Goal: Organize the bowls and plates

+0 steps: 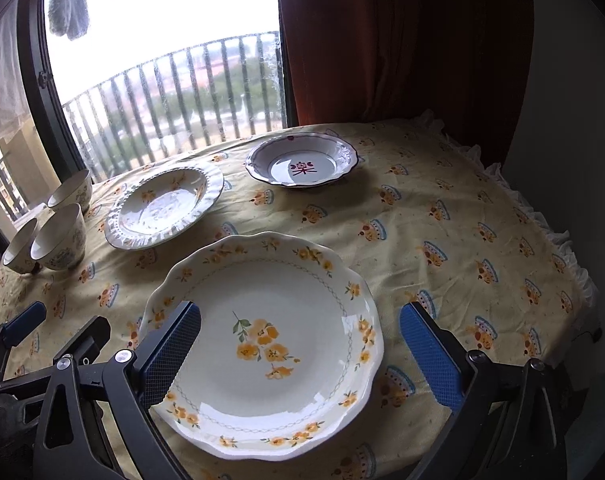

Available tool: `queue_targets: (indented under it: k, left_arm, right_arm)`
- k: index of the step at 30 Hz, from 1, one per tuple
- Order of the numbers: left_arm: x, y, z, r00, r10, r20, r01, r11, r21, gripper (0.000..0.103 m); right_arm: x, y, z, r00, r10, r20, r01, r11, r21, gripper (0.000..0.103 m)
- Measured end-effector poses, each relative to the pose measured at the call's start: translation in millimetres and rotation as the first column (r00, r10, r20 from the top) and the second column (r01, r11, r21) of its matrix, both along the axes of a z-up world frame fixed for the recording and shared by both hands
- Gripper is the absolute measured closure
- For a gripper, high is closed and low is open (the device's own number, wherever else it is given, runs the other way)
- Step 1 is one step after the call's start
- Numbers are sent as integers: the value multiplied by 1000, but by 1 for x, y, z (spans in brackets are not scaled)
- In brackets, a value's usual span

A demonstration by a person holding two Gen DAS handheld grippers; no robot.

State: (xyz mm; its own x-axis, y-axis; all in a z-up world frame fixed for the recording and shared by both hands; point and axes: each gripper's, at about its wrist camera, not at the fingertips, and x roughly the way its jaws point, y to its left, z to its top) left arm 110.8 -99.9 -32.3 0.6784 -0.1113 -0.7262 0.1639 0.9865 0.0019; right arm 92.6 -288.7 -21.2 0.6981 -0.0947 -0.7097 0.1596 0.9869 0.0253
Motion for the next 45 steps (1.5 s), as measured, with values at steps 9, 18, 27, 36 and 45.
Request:
queue_targets:
  k: [9, 18, 27, 36, 45]
  left_arm:
    - [29, -28, -28, 987, 98, -129, -97, 995, 17, 22]
    - [39, -48, -54, 958, 149, -245, -142, 989, 44, 33]
    - [45, -61, -63, 949, 122, -292, -108, 992, 64, 45]
    - [48, -59, -64, 940, 136, -311, -121, 990, 69, 49]
    - [47, -42, -64, 931, 165, -326, -153, 986, 60, 49]
  right_arm:
    - [51, -38, -36, 990, 69, -125, -64, 997, 47, 10]
    - [76, -50, -69, 956, 151, -252, -136, 988, 75, 21]
    - [88, -49, -84, 929, 188, -319, -166, 981, 97, 32]
    - [91, -47, -83, 924, 180, -337, -161, 983, 85, 32]
    - [86, -32, -79, 920, 179, -350, -170, 984, 55, 33]
